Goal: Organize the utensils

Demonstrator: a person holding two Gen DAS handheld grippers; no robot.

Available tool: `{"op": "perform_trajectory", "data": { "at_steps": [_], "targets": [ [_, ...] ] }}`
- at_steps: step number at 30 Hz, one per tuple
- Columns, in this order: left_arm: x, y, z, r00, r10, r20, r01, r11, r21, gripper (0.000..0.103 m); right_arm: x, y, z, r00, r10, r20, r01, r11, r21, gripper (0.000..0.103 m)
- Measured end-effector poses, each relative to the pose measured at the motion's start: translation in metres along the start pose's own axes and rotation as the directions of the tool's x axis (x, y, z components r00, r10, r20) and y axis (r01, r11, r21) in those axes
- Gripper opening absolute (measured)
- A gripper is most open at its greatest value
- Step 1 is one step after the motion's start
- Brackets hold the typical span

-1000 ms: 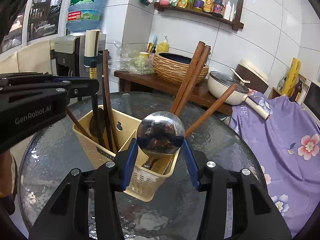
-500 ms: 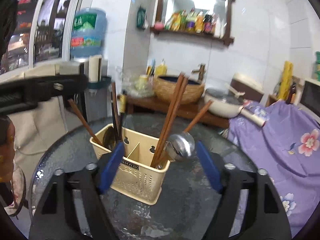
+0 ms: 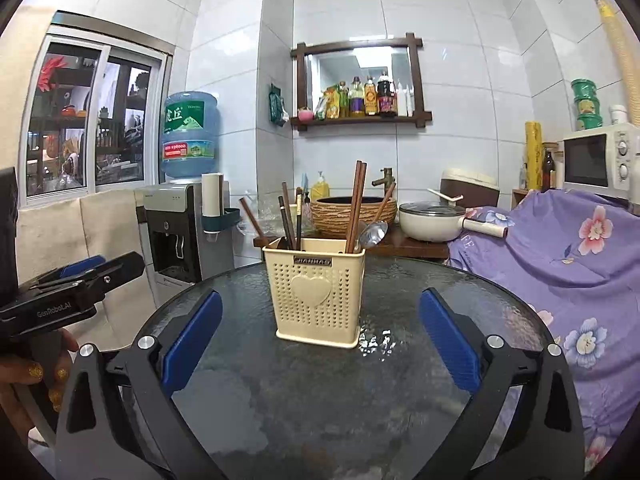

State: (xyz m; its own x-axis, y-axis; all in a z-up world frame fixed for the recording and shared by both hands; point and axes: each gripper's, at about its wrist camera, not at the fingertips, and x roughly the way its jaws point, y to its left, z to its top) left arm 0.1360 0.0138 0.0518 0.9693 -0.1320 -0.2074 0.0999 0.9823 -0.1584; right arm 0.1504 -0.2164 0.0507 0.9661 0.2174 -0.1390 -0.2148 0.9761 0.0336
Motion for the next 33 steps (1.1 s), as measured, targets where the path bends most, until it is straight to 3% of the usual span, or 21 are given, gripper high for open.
{"op": "perform_trajectory", "data": {
  "at_steps": [6, 11, 16, 22, 33],
  "targets": [
    [-0.043, 0.005, -0.048, 0.996, 0.029, -0.080, -0.025, 0.998, 0.049, 0.096, -0.059, 0.023, -0.042, 1.000, -0.020, 0.020, 0.021, 0.998, -0.055, 0.097],
    [-0.080, 0.004, -0.067, 0.998, 0.005, -0.070, 0.000, 0.998, 0.060, 0.096, -0.095, 0.026, -0.064, 1.000, -0.020, -0.023, 0.020, 1.000, -0.015, 0.097],
    [-0.090, 0.005, -0.077, 0.993, 0.072, -0.093, -0.064, 0.994, 0.091, 0.096, -0.122, 0.032, -0.071, 0.998, -0.068, -0.010, 0.067, 0.995, -0.079, 0.097],
    [-0.098, 0.014, -0.080, 0.990, 0.120, -0.070, -0.114, 0.990, 0.084, 0.096, -0.131, 0.030, -0.067, 0.998, -0.065, 0.017, 0.066, 0.996, -0.058, 0.097],
    [-0.105, 0.014, -0.077, 0.992, 0.116, -0.044, -0.113, 0.991, 0.066, 0.096, -0.129, 0.032, -0.061, 0.998, -0.050, 0.023, 0.051, 0.998, -0.047, 0.097]
  ]
}}
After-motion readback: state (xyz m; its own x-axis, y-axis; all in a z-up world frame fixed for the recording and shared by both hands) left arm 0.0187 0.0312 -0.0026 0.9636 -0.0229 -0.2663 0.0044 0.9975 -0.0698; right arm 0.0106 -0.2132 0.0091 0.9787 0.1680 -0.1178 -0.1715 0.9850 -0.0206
